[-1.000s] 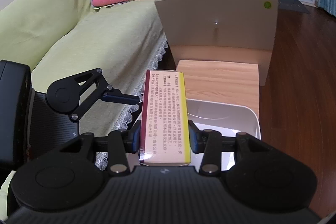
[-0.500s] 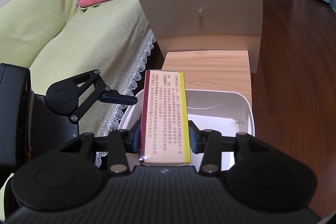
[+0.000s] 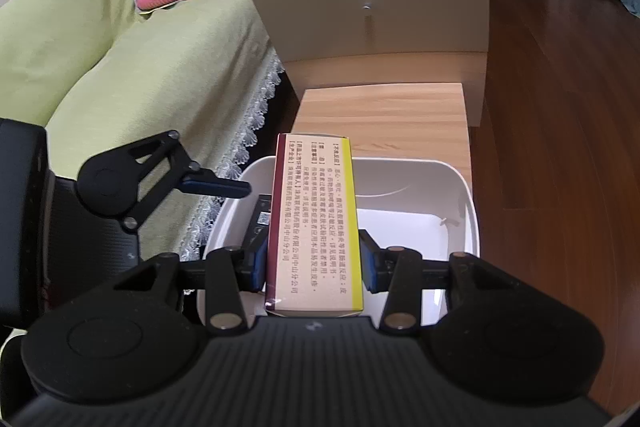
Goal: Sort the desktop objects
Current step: 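Carry the pink-yellow box with the right gripper over the white basin, then lower the pink-yellow box into the basin beside the green-orange box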
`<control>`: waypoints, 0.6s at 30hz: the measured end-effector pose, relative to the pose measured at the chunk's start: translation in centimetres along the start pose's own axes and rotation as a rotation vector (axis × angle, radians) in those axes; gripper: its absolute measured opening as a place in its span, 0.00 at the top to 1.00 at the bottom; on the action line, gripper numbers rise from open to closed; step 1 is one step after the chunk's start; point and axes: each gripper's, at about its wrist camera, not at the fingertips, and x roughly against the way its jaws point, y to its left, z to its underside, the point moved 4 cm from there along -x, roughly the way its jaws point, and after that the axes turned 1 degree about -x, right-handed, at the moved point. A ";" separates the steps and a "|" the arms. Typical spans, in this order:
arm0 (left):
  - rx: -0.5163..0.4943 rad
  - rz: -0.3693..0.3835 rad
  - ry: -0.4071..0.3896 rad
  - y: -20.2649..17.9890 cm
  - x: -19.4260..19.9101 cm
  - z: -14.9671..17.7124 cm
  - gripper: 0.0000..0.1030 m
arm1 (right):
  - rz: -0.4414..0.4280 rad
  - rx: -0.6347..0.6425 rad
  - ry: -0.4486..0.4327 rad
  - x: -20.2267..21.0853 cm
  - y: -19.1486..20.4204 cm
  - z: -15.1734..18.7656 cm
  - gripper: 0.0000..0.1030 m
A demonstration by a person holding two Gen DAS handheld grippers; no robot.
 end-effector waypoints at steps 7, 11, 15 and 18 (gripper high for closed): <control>-0.020 0.013 0.021 0.1 -1.1 0.9 0.00 | 0.041 -0.027 0.024 -2.0 -1.3 0.9 0.61; -0.041 0.018 0.037 0.3 -2.6 1.1 0.00 | 0.056 -0.044 0.043 -3.3 -2.0 1.5 0.61; -0.058 0.016 0.054 0.8 -4.5 1.2 0.00 | 0.065 -0.049 0.059 -4.6 -2.2 1.9 0.61; -0.062 0.018 0.063 1.0 -5.2 1.4 0.00 | 0.068 -0.052 0.066 -5.5 -2.3 2.1 0.61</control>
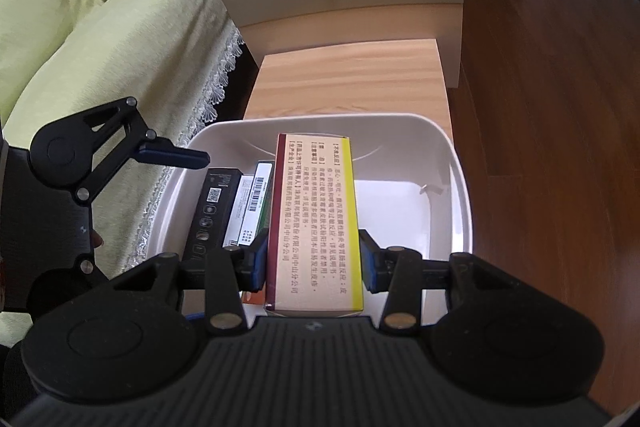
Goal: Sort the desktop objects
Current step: 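Lower the pink-yellow box into the basin beside the green-orange box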
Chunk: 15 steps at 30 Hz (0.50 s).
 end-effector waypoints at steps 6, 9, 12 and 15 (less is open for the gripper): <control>-0.003 0.000 0.025 0.2 -1.3 0.3 0.00 | 0.008 0.008 0.011 -1.9 0.1 0.2 0.61; -0.021 0.002 0.031 0.3 -1.8 0.4 0.00 | 0.011 0.020 0.011 -2.6 0.2 0.3 0.61; -0.036 0.003 0.037 0.6 -2.3 0.6 0.00 | 0.010 0.035 0.015 -3.3 0.3 0.4 0.61; -0.038 0.002 0.042 0.9 -2.5 0.9 0.00 | 0.018 0.055 0.020 -3.9 0.3 0.5 0.61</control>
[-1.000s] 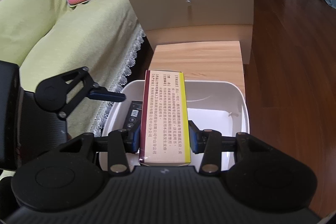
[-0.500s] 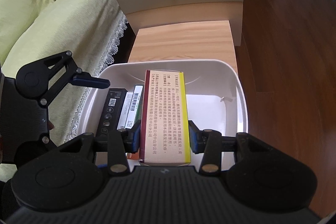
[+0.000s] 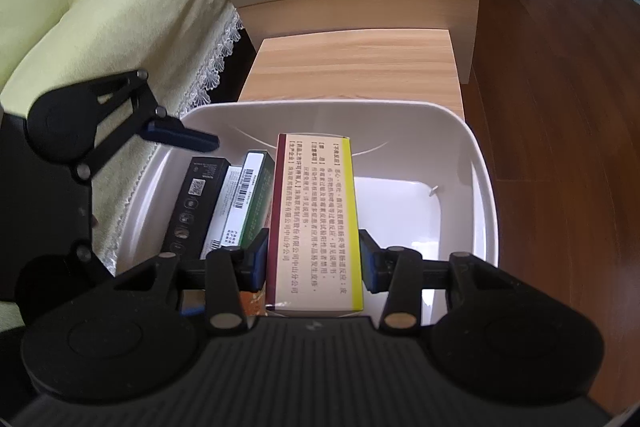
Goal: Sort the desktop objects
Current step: 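Lower the pink-yellow box into the basin beside the green-orange box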
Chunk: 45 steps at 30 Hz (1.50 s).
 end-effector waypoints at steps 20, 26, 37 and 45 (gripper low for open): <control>-0.032 0.024 0.037 0.2 -1.5 1.2 0.00 | 0.020 0.000 0.116 -5.7 0.7 0.6 0.61; -0.029 0.024 0.040 0.3 -1.7 1.5 0.00 | 0.013 -0.002 0.133 -7.0 0.5 0.1 0.60; -0.028 0.027 0.039 0.1 -1.8 1.7 0.00 | -0.020 -0.022 0.164 -8.3 0.5 0.2 0.58; -0.027 0.024 0.037 0.3 -1.6 1.8 0.00 | -0.029 -0.013 0.168 -7.9 0.8 0.5 0.58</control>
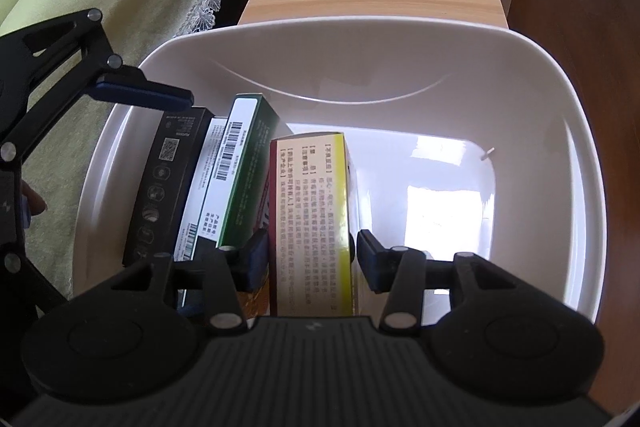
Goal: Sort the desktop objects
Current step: 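Lower the pink-yellow box into the basin beside the green-orange box, then open the right gripper and release the box upright in the basin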
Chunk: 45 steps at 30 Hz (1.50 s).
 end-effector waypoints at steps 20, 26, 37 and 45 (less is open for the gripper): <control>0.010 -0.011 0.006 0.7 0.0 0.5 0.00 | -0.082 -0.159 -0.050 1.9 -1.9 0.1 0.54; 0.007 -0.010 0.010 0.5 -0.3 0.4 0.00 | -0.148 -0.213 -0.033 1.6 -1.8 0.1 0.54; 0.008 -0.011 0.013 0.4 -0.4 0.5 0.00 | -0.154 -0.249 -0.024 0.8 -1.9 -0.3 0.54; 0.011 -0.011 0.017 0.5 -0.4 0.7 0.00 | -0.194 -0.264 0.012 -0.2 -1.3 -0.2 0.54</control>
